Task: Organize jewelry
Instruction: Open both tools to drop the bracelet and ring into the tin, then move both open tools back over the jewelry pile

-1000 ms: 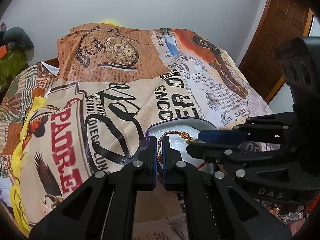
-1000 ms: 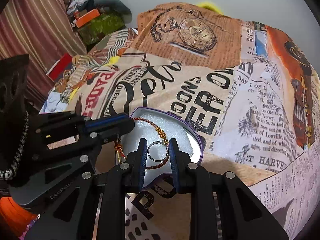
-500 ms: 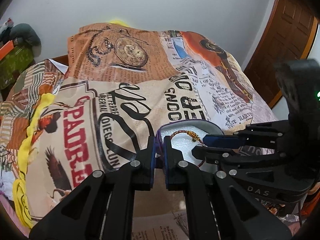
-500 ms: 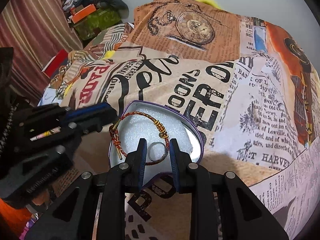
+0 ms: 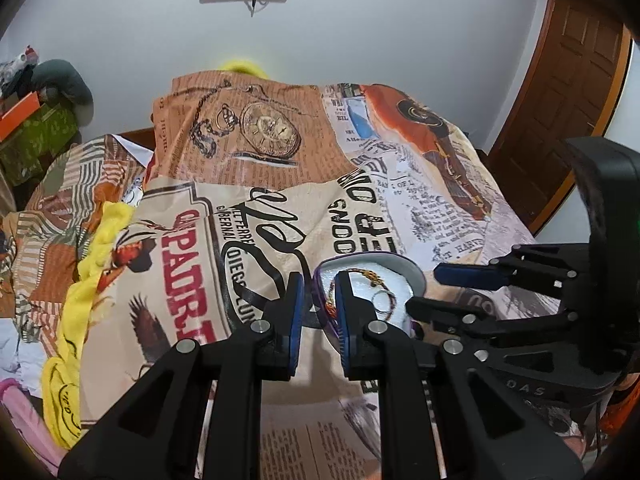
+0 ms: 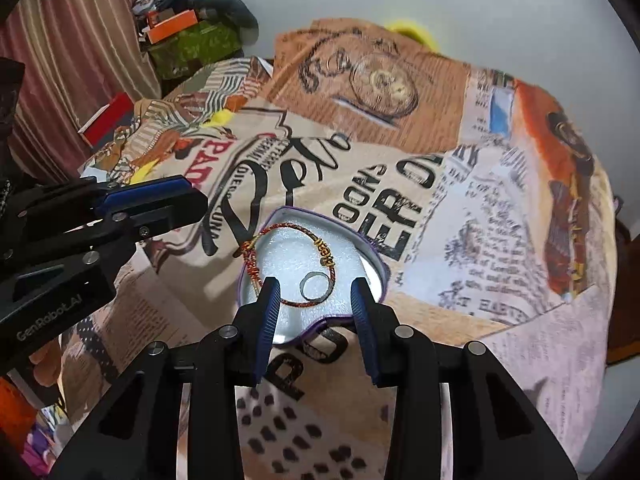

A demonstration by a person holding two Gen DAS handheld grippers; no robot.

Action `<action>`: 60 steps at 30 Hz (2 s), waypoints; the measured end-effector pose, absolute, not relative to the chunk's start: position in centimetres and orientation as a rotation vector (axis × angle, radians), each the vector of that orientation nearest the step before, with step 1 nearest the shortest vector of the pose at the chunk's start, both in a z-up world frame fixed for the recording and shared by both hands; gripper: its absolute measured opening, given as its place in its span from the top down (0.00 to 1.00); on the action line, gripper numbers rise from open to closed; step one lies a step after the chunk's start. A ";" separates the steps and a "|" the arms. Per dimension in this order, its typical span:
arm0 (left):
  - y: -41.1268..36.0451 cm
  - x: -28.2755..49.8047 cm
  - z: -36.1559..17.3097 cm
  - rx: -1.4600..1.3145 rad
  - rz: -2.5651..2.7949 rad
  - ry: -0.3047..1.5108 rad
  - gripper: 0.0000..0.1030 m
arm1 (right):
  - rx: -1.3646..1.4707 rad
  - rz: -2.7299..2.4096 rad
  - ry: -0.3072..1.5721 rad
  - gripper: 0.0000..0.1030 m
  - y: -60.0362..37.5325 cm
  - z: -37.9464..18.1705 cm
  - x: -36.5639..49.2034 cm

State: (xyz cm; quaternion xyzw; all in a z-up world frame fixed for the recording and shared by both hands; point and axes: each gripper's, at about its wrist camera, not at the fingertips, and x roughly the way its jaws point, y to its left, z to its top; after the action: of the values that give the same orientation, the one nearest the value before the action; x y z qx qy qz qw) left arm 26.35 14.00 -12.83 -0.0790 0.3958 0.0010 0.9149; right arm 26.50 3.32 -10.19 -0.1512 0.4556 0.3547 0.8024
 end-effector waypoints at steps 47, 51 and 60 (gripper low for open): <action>0.4 17.3 -17.1 -0.050 -0.271 0.989 0.62 | -0.267 0.640 0.966 0.67 -11.5 -12.5 14.4; 0.0 17.6 -17.5 -0.025 -0.283 0.982 0.60 | -0.271 0.661 0.961 0.67 -10.8 -13.0 14.6; -0.4 18.6 -18.1 -0.012 -0.314 0.961 0.61 | -0.278 0.704 0.952 0.67 -9.8 -13.8 15.1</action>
State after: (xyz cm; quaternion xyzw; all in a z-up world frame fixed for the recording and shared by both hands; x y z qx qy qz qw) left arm 18.59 -0.38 -18.15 -0.0055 0.4603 -0.1506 0.8749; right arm 15.14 -9.82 -13.75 -0.1306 0.4471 0.3309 0.8207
